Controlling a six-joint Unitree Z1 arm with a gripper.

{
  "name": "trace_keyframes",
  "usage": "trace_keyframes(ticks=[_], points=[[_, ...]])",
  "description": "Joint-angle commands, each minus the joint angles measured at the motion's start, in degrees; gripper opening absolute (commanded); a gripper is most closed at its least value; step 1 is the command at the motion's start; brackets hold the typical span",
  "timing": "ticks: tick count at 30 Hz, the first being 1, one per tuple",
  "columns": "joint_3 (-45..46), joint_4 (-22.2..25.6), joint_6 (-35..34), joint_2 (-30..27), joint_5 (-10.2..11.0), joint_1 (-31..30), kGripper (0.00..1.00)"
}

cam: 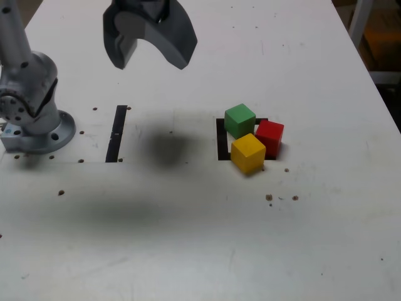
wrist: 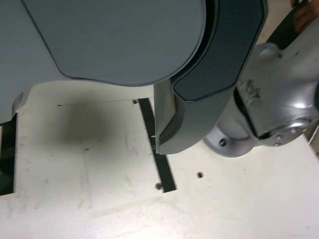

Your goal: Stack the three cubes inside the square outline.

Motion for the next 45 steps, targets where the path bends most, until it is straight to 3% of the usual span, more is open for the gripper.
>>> trace_keyframes(ticks=[1, 18, 31, 45], points=[[-3.0, 0.9, 0.1, 1.4, -0.3, -0.5, 0.99], [-26.6, 5.4, 0.8, 18.8, 0.2, -5.6, 0.99], [-36.5, 7.1, 1.9, 29.3, 1.0, -5.5, 0.99], [-39.7, 6.4, 2.8, 36.0, 0.8, -5.2, 0.99]])
